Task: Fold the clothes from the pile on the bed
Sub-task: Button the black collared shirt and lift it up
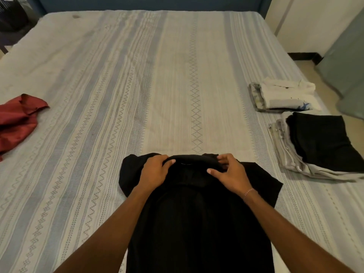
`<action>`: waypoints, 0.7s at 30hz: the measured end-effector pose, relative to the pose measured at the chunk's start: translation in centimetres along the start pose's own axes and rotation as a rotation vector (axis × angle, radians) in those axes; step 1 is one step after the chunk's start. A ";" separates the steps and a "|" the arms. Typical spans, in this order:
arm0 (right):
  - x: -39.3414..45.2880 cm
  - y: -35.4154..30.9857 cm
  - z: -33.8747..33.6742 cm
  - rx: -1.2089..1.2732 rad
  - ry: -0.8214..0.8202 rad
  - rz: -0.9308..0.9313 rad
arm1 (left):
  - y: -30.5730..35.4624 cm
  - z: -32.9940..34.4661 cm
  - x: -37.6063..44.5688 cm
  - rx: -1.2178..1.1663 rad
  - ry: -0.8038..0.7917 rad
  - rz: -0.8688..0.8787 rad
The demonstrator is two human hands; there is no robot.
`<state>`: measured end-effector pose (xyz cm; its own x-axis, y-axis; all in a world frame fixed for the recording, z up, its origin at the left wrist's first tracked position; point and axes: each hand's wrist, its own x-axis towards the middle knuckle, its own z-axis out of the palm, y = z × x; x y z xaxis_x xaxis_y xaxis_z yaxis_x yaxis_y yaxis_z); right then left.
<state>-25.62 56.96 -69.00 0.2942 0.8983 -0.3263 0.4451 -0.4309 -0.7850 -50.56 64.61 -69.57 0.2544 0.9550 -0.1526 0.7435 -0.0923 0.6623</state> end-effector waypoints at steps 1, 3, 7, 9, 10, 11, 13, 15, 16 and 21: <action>-0.5 0.7 0.7 -0.034 0.057 -0.015 | 0.2 0.3 0.1 0.043 -0.006 -0.030; -1.4 1.4 2.0 -0.101 0.194 -0.054 | 1.0 0.6 0.2 0.115 -0.017 -0.090; -1.7 1.0 3.5 -0.068 0.393 -0.101 | 2.3 1.2 0.2 0.267 0.017 -0.110; -1.4 0.3 3.6 -0.091 0.405 -0.121 | 2.3 1.3 -0.1 0.330 0.061 -0.113; -1.2 0.1 3.4 -0.074 0.424 -0.129 | 2.2 1.2 -0.2 0.340 0.095 -0.118; -1.1 -0.2 3.2 -0.035 0.447 -0.141 | 2.0 1.1 -0.5 0.344 0.124 -0.135; -1.1 -0.6 2.7 0.047 0.471 -0.172 | 1.5 0.8 -1.2 0.328 0.144 -0.226; -1.5 -0.5 2.7 0.064 0.471 -0.142 | 0.9 0.9 -2.0 0.292 0.134 -0.313; -1.6 -0.2 3.0 0.065 0.461 -0.080 | 0.8 0.9 -2.3 0.273 0.121 -0.330; -3.0 0.7 4.5 0.124 0.367 0.241 | 1.3 1.7 -2.9 0.170 0.171 -0.246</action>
<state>-29.99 54.36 -70.90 0.6670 0.6741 -0.3173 0.2287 -0.5906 -0.7739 -49.25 61.20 -69.52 -0.0417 0.9866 -0.1575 0.8657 0.1144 0.4874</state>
